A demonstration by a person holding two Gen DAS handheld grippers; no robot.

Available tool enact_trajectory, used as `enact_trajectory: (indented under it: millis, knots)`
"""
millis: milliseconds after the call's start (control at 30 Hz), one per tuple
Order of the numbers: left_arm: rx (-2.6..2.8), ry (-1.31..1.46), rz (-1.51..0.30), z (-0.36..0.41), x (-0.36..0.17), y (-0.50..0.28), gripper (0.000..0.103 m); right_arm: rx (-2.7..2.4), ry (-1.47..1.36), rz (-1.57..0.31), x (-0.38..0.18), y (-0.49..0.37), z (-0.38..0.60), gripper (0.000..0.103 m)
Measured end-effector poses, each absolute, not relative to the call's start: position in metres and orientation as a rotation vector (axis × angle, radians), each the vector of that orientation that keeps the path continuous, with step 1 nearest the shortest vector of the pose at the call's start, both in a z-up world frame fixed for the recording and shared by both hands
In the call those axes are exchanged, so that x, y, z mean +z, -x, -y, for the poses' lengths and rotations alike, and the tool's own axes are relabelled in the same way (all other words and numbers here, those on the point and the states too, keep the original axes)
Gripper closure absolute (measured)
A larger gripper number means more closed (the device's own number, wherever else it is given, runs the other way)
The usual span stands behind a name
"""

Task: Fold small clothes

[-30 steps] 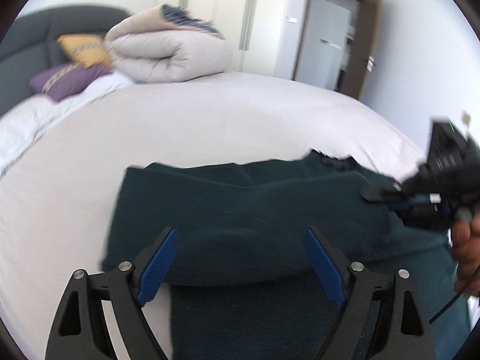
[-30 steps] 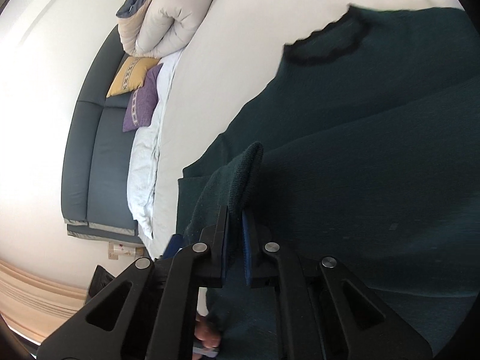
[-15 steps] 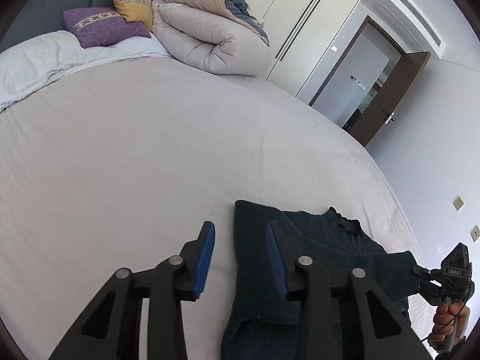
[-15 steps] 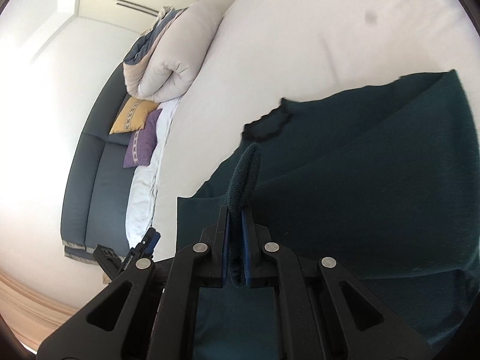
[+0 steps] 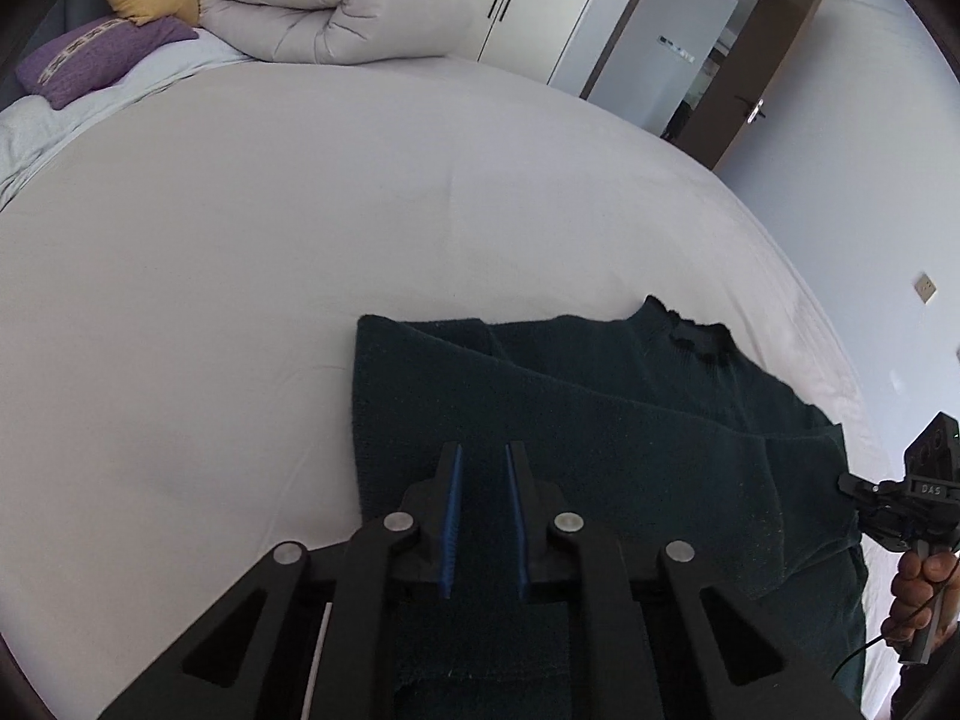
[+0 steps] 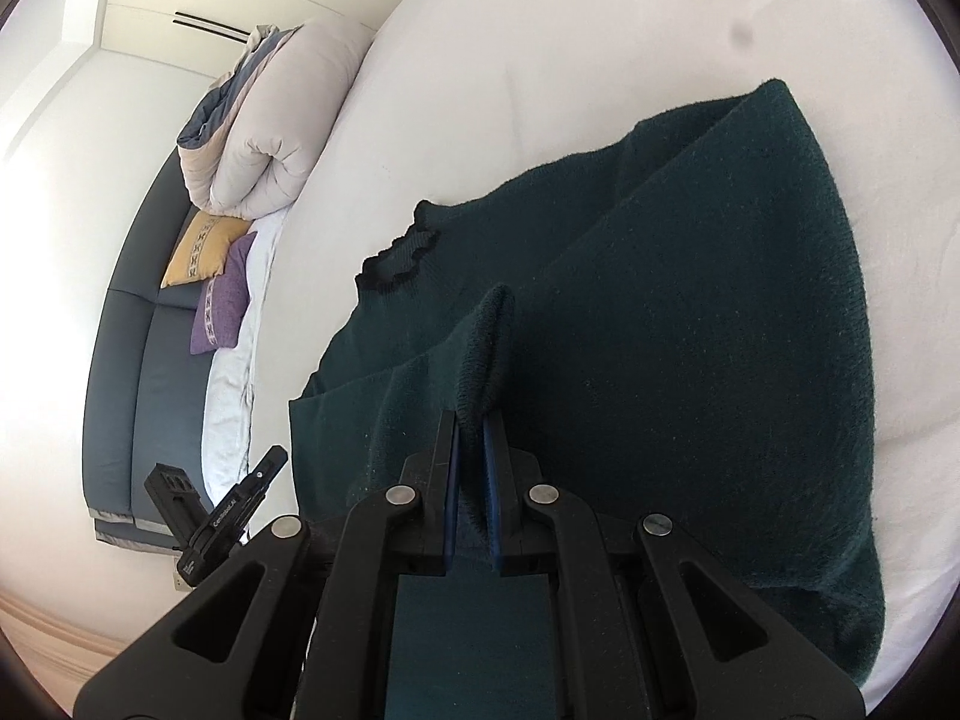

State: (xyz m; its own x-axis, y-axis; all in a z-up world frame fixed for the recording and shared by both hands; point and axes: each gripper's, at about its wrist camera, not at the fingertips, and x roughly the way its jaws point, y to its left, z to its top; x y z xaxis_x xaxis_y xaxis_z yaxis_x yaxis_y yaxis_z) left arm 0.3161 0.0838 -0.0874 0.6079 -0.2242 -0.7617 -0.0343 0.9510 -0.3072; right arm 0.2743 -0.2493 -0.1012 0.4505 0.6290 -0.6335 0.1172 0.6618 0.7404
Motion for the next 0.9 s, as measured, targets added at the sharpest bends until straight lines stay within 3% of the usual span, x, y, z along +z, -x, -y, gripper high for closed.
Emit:
enact_trajectory:
  millis: [400, 567, 733, 900]
  knots:
    - [-0.131, 0.291, -0.923, -0.091, -0.119, -0.325, 0.088, 0.286, -0.866, -1.072, -0.138, -0.274, 0.26, 0.096]
    - [-0.132, 0.287, -0.905, -0.09, -0.12, -0.324, 0.088, 0.209, -0.79, -1.09, -0.122, -0.268, 0.255, 0.095]
    - [-0.128, 0.285, -0.891, -0.089, -0.122, -0.322, 0.088, 0.242, -0.756, -0.951, -0.08, -0.261, 0.245, 0.095]
    - [-0.136, 0.295, -0.882, -0.091, -0.124, -0.322, 0.088, 0.394, -0.777, -1.043, -0.107, -0.29, 0.205, 0.095]
